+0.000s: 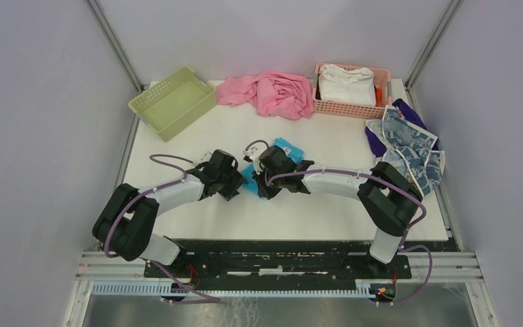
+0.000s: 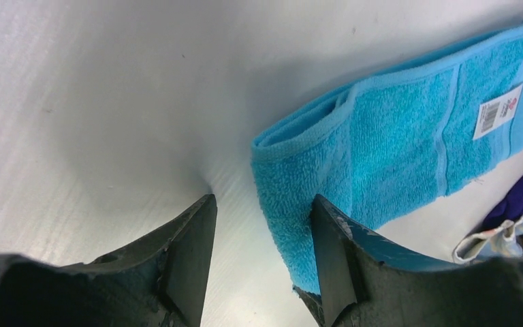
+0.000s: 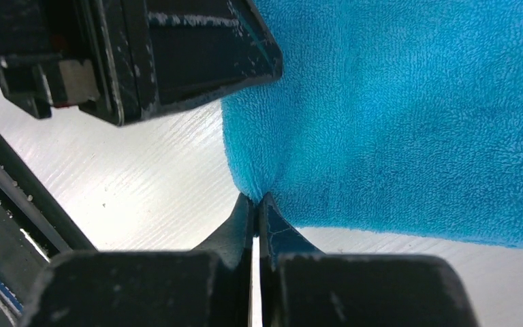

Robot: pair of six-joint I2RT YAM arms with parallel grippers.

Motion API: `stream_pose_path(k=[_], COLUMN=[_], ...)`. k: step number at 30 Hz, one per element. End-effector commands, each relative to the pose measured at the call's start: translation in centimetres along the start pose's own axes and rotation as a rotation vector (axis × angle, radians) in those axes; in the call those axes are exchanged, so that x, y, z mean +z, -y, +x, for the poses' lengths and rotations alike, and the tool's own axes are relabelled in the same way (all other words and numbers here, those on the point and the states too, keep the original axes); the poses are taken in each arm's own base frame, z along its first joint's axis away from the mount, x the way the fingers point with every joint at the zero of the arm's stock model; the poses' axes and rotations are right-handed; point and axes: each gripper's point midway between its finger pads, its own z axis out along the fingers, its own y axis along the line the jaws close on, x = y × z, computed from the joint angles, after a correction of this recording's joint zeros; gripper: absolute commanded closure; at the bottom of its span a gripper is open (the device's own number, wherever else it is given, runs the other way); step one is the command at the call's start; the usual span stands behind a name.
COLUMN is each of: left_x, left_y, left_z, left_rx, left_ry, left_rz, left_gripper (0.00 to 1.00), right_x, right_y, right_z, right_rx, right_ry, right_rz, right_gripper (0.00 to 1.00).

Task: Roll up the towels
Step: Roll the towel at the center of the board.

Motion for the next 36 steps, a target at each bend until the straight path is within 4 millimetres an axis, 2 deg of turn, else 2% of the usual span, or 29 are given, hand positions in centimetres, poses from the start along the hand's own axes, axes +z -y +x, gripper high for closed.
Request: stream_pose_path(k=[1, 5, 13, 18, 20, 23, 24, 25, 28, 30, 33, 36], left_x=[0.2, 0.5, 1.1, 0.3, -0.2, -0.9, -1.1, -1.3, -2.0, -2.5, -3.3, -3.8], left_y=[0.5, 0.4, 0.3, -0.1, -0.5, -0.5, -0.3, 0.0, 0.6, 0.7, 0.7, 0.3], left_z=[-1.9, -2.3, -2.1, -2.6, -3.2, -4.0, -4.2, -4.3, -5.1, -5.6, -6.4, -6.5], left_rx=[-0.021, -0.016, -0.021, 0.005, 0.018, 0.045, 0.053, 0.064, 0.089, 0.097, 0.101, 0.115], left_ry=[0.096, 0.115, 0.107, 0.132, 0.163, 0.194, 0.201, 0.207, 0.237, 0.257, 0.268, 0.258], left_rz=[-0.039, -0.06, -0.065, -0.081, -0.096, -0.099, -0.091, -0.082, -0.054, -0.034, 0.017, 0.075], left_gripper=[0.42, 0.47, 0.55, 0.8, 0.94, 0.97, 0.95, 0.89, 0.58, 0.44, 0.32, 0.28], right_x=[-1.0, -0.9, -0.7, -1.3, -1.6, -1.7, -1.7, -1.7, -1.4, -1.3, -0.9, -0.3], right_y=[-1.3, -1.9, -2.7, -2.6, -2.3, -2.0, -1.9, -1.8, -1.0, -0.4, 0.3, 1.1], right_z=[-1.9, -1.1, -0.9, -1.5, -1.5, -1.5, -1.4, -1.2, -1.0, -1.0, -1.1, -0.5], right_rx=[0.015, 0.019, 0.033, 0.119, 0.166, 0.26, 0.293, 0.322, 0.403, 0.457, 0.53, 0.593], right_ry=[0.082, 0.072, 0.073, 0.097, 0.102, 0.105, 0.106, 0.103, 0.093, 0.089, 0.081, 0.058], right_rz=[-0.069, -0.108, -0.161, -0.233, -0.265, -0.338, -0.365, -0.389, -0.44, -0.473, -0.512, -0.529], right_gripper=[0.99, 0.99, 0.99, 1.0, 1.0, 0.99, 1.0, 1.0, 0.99, 1.0, 0.99, 0.99])
